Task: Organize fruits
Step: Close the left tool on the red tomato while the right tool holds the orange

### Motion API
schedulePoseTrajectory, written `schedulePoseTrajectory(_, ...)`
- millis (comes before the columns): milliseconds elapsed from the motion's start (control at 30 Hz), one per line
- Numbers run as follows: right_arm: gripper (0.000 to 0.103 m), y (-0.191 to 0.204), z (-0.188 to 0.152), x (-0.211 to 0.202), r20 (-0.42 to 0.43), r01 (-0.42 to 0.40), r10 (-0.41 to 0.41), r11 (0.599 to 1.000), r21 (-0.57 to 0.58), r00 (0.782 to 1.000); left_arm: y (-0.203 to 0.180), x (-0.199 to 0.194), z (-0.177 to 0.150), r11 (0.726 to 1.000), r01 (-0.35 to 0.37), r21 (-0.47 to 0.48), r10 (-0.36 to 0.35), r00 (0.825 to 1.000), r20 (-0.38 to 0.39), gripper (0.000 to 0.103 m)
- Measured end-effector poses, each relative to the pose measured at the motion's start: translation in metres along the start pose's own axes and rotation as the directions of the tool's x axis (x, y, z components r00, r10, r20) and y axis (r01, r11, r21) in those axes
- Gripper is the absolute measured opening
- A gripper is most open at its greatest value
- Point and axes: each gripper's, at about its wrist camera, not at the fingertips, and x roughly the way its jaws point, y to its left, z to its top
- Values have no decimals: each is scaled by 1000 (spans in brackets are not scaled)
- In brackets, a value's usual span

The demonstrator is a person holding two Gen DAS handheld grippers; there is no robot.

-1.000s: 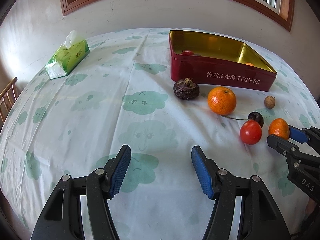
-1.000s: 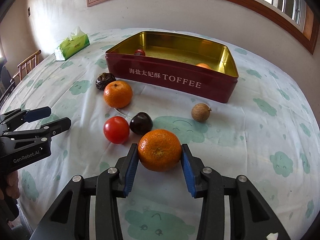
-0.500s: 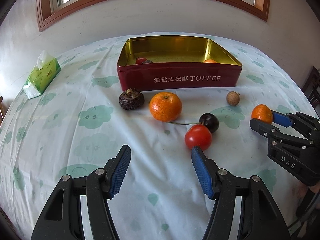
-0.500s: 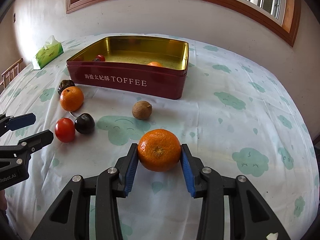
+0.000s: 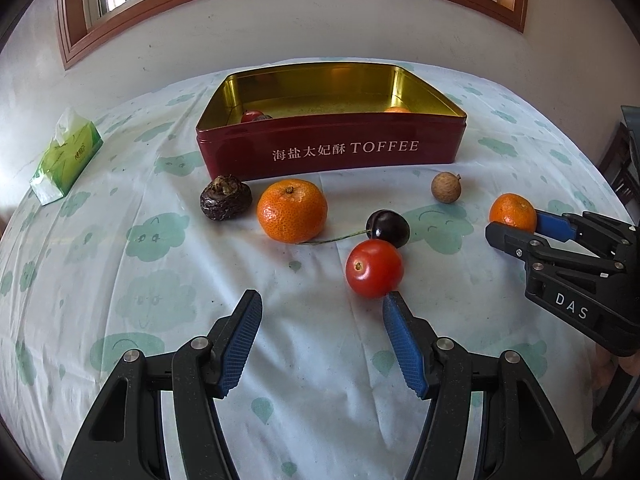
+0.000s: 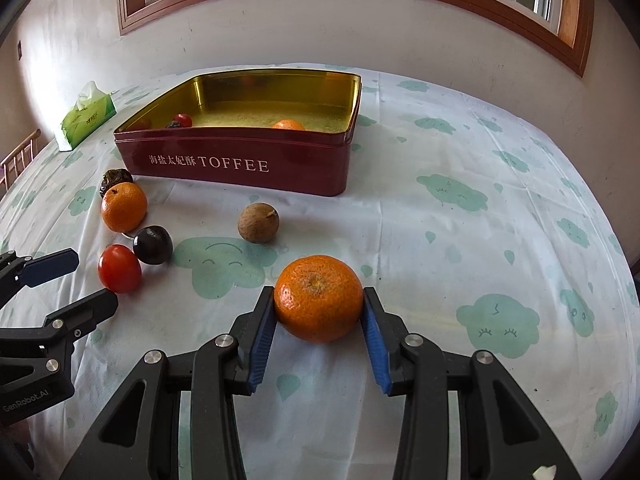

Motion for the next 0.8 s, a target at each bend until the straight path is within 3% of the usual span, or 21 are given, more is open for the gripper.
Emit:
schedulePoseTrajectory(433,39,1,0,0,-1,-4,4,1000,2,1000,-10,12,10,1000,-19,18,18,1000,16,63)
schedulePoseTrajectory(500,39,1,0,0,-1,-4,4,1000,2,1000,-12,12,10,1000,-11,27,11,1000,23,58)
schedulePoseTrajectory(667,39,1,0,0,-1,-4,4,1000,2,1000,-17,10,10,999,2,51,-3,999,35,33)
schedulePoseTrajectory(800,39,1,0,0,-1,-4,4,1000,2,1000,-17,10,10,999,2,52,-4,999,37,31)
